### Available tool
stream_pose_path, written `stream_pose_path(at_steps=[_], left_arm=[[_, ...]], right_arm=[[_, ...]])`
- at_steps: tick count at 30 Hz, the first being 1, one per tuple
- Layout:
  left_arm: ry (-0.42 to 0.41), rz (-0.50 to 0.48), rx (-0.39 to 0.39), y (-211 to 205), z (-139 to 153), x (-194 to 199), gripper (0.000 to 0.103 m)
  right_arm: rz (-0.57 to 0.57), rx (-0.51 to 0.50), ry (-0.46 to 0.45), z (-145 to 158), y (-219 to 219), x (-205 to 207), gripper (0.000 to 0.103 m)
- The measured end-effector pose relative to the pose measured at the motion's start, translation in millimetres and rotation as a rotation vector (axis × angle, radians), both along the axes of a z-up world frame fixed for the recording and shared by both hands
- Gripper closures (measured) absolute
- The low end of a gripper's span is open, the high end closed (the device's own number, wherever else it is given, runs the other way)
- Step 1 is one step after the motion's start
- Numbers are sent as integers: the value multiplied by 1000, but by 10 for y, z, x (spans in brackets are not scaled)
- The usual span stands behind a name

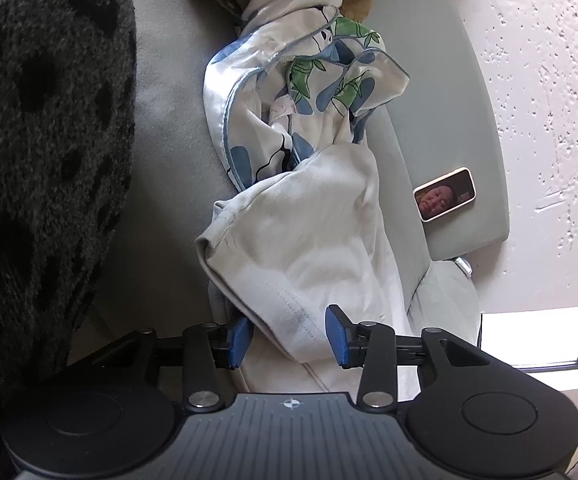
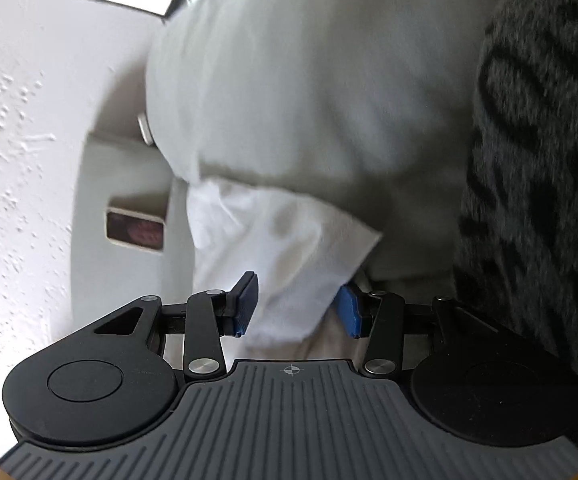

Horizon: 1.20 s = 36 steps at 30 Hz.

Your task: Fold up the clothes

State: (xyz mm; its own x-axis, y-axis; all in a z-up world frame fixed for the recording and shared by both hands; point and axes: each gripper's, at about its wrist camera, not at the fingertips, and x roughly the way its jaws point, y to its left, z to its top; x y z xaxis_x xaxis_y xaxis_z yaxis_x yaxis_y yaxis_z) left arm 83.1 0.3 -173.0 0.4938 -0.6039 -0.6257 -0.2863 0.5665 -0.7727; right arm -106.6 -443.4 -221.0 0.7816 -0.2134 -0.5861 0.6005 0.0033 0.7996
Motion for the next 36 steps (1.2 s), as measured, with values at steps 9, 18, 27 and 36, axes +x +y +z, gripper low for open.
stream_pose_path(at_steps=[9,18,27,36], left_arm=[[-21,26,30,33,28,9,64],[-38,-32,31,-25,51,28,76],[-67,-143,139,-101,303,116,103],[29,-182,126,8,410,141,103]], right_arm=[[-14,-144,13,195,-13,-42,57],[50,-169,41,243,-156,12,84],[181,-168,74,451,-275,7,97],[263,-115,98,723,-557,7,99]])
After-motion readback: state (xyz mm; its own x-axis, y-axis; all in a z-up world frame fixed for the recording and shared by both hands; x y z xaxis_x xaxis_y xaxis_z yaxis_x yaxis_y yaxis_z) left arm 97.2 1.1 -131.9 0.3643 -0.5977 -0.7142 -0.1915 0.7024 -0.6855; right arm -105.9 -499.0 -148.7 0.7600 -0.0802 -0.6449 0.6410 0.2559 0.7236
